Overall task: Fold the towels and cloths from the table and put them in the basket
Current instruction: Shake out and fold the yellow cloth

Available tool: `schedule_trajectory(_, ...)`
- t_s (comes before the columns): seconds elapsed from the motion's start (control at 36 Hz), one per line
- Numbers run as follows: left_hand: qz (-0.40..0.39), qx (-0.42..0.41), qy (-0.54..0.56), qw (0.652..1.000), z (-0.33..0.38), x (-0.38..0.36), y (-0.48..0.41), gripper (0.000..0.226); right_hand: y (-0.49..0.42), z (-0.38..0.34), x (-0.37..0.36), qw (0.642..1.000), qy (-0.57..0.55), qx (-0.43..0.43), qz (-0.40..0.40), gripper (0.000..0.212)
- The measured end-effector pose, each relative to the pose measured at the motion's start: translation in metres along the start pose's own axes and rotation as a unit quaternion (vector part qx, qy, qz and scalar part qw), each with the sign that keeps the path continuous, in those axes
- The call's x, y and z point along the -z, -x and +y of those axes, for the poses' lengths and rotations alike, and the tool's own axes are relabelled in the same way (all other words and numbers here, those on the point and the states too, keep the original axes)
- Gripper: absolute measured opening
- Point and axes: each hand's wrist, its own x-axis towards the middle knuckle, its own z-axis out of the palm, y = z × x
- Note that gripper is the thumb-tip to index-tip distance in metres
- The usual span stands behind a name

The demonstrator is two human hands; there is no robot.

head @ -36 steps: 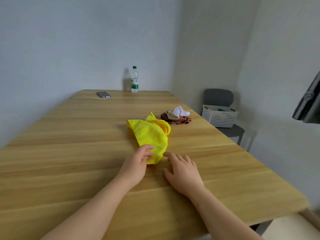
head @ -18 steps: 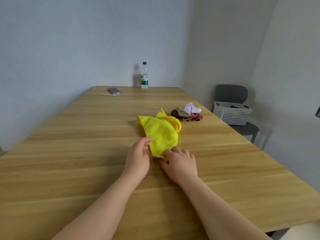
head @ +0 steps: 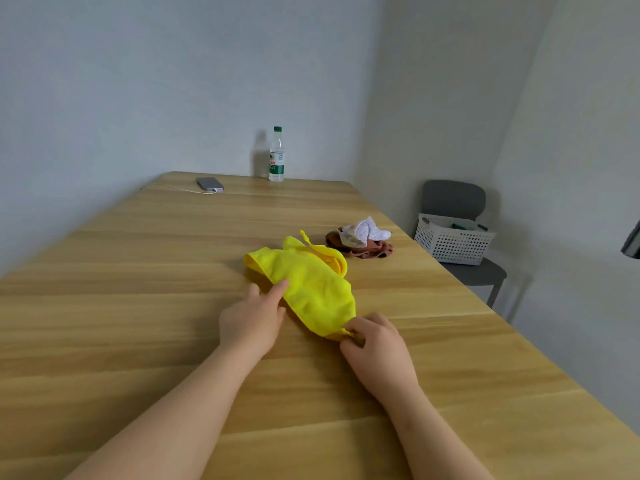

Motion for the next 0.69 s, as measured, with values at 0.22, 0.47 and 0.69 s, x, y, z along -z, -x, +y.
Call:
schedule_trajectory(0.22, 0.03, -0.092, 0.107, 0.99, 0.001, -0.004, -0.002, 0.045, -0.004, 0.006, -0.005, 0.992, -0.116, 0.054, 0.007, 0.022)
schedule_trajectory(0.47, 0.244, -0.16, 0.203, 0.935, 0.004, -0.003, -0.001, 0.009, -0.003, 0.013, 0.003, 0.976, -0.2, -0.01, 0.089, 0.017)
schedule_trajectory(0.69, 0.283, -0.243, 0.151, 0.915, 0.015, 0.008, 0.023, 0.027, -0.002, 0.017, 0.006, 0.887, -0.392, -0.143, 0.197, 0.031)
